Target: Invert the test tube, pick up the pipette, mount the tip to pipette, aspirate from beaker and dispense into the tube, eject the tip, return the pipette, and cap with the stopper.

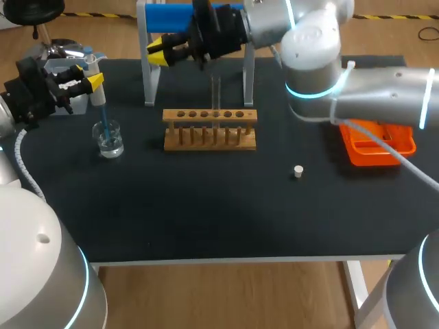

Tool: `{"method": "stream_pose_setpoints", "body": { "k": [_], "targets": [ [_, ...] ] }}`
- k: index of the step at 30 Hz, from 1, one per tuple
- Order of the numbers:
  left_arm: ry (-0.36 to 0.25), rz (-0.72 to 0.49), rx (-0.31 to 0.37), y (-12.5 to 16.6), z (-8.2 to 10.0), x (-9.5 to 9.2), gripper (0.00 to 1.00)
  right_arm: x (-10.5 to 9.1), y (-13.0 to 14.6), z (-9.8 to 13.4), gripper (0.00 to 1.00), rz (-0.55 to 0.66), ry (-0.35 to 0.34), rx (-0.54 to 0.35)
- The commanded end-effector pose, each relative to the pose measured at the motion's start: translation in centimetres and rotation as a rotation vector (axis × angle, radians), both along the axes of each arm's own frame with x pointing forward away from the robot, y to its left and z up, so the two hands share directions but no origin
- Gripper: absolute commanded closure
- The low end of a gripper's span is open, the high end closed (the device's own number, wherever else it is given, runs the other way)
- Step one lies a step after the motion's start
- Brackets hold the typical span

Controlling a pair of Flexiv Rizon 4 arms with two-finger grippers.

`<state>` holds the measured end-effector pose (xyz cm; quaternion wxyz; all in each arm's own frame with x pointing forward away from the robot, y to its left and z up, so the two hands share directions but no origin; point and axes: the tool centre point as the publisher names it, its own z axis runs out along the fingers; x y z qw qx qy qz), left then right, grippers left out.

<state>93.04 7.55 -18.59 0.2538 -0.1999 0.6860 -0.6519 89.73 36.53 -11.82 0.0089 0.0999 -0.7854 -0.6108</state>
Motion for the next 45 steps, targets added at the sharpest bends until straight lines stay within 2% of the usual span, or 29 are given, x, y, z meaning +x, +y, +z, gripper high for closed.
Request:
{"method": "stream_pose_setpoints", "body": {
  "k": [1,4,12,17,26,45],
  "targets": [
    [-0.003,0.002,-0.002,-0.1,-0.1,0.0,1.00,1.0,1.2,0.5,1.00,0.206,0.077,0.032],
    [-0.003,0.002,-0.002,-0.1,-0.1,0.0,1.00,1.1,2.0,1.0,1.00,0.220,0.106,0.097],
    [-0.003,0.002,-0.002,-0.1,-0.1,0.0,1.00,0.7,4.4,2.2,1.00,0.267,0.140,0.153],
    [-0.003,0.002,-0.002,-0.1,-0.1,0.0,1.00,0.5,5.6,2.8,1.00,0.265,0.143,0.155],
    [-0.003,0.002,-0.002,-0.1,-0.1,0.0,1.00,0.2,7.5,3.3,1.00,0.274,0.197,0.182],
    [-0.003,0.002,-0.002,-0.1,-0.1,0.0,1.00,1.1,11.5,2.4,1.00,0.268,0.217,0.184]
  ]
}}
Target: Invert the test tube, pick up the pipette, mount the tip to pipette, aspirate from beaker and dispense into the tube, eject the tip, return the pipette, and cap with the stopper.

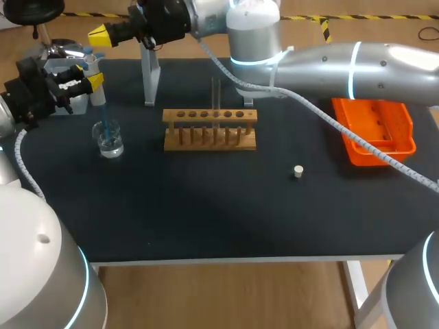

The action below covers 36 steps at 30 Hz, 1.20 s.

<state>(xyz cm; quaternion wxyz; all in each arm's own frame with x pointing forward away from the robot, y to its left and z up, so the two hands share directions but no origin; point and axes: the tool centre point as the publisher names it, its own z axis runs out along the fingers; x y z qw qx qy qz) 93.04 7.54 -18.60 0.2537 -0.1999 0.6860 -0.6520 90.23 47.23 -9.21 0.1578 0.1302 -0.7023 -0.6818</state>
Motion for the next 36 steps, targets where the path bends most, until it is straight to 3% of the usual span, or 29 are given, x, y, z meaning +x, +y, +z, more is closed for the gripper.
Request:
{"method": "stream_pose_setpoints", "body": {
  "k": [1,36],
  "targets": [
    [-0.003,0.002,-0.002,-0.1,-0.1,0.0,1.00,0.7,1.1,-0.2,1.00,0.022,0.001,0.001],
    [-0.003,0.002,-0.002,-0.1,-0.1,0.0,1.00,2.2,3.3,-1.8,1.00,0.046,0.013,0.029]
  ]
}}
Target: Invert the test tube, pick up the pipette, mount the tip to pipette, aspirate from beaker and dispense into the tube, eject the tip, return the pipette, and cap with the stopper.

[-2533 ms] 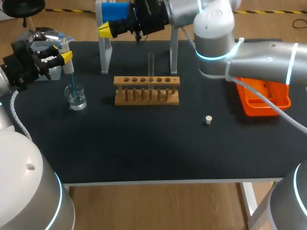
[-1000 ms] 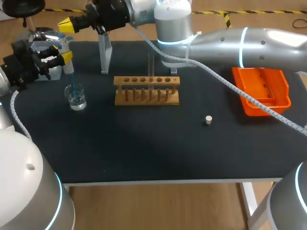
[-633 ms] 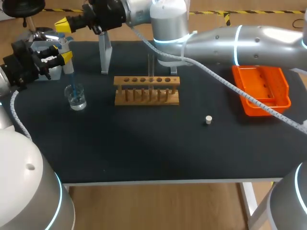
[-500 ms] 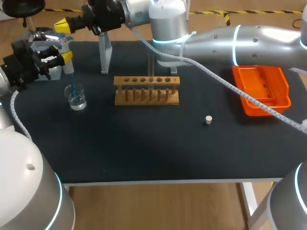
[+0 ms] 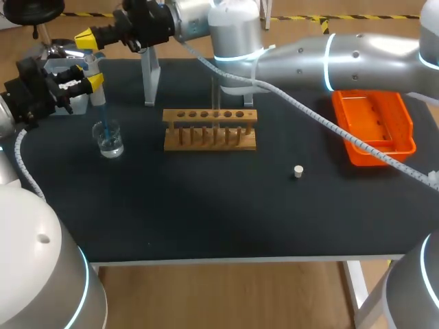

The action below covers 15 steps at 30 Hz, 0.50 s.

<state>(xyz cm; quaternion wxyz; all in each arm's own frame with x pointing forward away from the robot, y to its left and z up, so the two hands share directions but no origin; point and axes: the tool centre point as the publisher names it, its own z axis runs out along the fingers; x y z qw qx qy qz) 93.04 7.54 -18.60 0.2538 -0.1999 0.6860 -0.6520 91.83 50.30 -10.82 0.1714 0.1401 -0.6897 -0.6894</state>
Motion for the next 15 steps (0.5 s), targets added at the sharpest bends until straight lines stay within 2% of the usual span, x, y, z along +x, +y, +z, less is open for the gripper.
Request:
{"method": "stream_pose_setpoints", "body": {
  "k": [1,15],
  "targets": [
    [-0.003,0.002,-0.002,-0.06,-0.05,-0.01,1.00,0.61,0.26,-0.18,1.00,0.013,0.002,0.001],
    [-0.003,0.002,-0.002,-0.06,-0.05,-0.01,1.00,0.60,0.49,-1.02,1.00,0.020,0.011,-0.013]
  ]
}}
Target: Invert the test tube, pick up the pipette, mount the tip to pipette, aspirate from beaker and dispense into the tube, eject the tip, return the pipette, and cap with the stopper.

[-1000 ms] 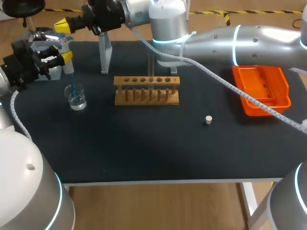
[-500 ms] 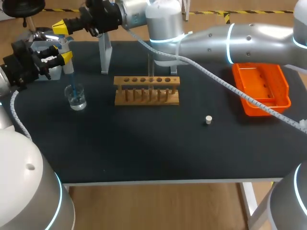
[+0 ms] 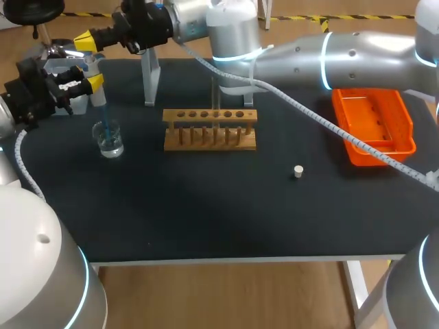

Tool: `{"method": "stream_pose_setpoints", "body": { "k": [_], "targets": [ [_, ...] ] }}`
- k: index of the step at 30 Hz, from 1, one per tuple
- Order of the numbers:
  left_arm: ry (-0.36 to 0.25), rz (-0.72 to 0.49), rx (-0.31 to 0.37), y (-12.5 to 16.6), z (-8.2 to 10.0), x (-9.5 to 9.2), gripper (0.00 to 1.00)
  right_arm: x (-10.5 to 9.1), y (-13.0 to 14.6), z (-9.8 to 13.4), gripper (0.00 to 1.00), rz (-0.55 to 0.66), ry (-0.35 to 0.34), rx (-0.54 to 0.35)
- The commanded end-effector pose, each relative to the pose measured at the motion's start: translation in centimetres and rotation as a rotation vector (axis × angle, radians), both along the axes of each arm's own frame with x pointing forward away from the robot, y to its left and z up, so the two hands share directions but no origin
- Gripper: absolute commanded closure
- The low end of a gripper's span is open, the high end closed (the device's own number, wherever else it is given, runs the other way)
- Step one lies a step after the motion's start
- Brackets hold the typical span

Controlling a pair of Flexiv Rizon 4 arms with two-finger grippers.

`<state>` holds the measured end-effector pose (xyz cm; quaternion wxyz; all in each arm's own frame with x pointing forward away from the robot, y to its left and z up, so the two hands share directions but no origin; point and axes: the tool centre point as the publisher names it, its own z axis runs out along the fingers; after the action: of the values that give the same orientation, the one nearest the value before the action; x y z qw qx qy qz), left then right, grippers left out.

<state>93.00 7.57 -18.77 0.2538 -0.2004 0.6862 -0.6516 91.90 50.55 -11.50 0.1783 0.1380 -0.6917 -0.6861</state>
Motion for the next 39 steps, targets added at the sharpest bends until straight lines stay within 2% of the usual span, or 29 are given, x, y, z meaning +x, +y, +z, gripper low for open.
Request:
{"method": "stream_pose_setpoints", "body": {
  "k": [1,27,39],
  "targets": [
    [-0.004,0.001,-0.002,-0.1,0.1,0.0,1.00,0.5,0.2,-0.4,1.00,0.012,0.001,-0.003],
    [-0.004,0.001,-0.002,-0.1,0.1,0.0,1.00,0.0,-0.1,-2.9,1.00,0.008,0.028,-0.038],
    [-0.004,0.001,-0.002,-0.1,0.1,0.0,1.00,-0.2,-0.1,-2.9,1.00,0.001,0.032,-0.042]
  ]
}}
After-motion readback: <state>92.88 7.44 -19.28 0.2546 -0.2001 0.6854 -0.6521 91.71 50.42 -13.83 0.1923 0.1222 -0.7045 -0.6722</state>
